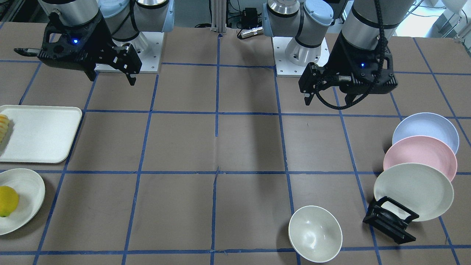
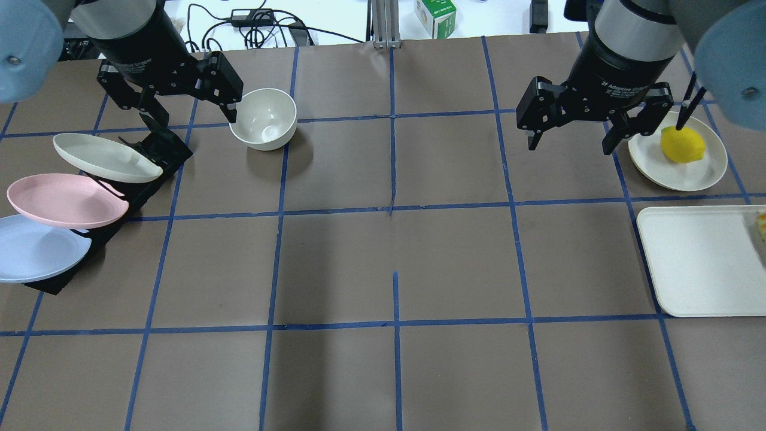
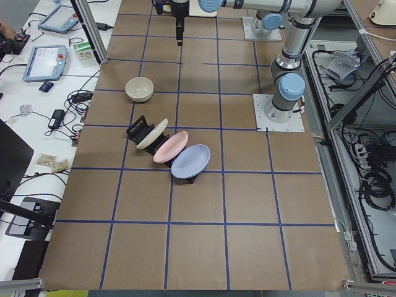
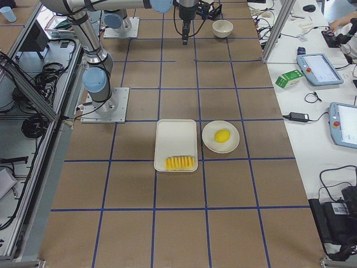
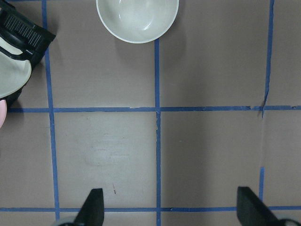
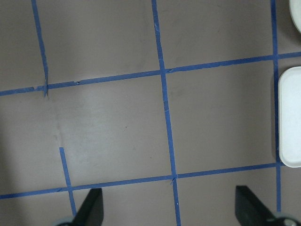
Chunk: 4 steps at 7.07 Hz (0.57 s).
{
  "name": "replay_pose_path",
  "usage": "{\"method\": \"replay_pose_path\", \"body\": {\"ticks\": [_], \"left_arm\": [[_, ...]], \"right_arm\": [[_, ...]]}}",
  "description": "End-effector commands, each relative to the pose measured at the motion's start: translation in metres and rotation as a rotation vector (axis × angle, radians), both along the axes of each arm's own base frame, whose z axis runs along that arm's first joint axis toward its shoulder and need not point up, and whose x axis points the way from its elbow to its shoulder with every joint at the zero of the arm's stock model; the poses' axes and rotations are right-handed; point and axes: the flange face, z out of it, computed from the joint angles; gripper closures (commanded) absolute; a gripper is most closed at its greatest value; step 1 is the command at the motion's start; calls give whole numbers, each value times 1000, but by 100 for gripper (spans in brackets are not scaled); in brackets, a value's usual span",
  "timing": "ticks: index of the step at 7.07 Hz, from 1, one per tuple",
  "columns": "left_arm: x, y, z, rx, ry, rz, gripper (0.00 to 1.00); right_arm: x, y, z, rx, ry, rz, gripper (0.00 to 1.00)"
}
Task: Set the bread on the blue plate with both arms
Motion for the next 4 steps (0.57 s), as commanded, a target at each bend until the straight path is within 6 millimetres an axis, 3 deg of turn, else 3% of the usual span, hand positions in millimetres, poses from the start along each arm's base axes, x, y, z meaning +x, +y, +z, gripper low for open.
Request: {"method": "replay_pose_path", "body": {"ticks": [1,3,4], "left_arm": [[39,6,11,22,2,78,0],[109,13,30,-10,-5,217,0],[151,18,35,-22,-9,311,0]], "right_arm": [[-1,-2,-2,3,1,6,0],[-24,-11,-6,4,7,-16,0],[-57,-15,-16,29,5,-61,0]]}}
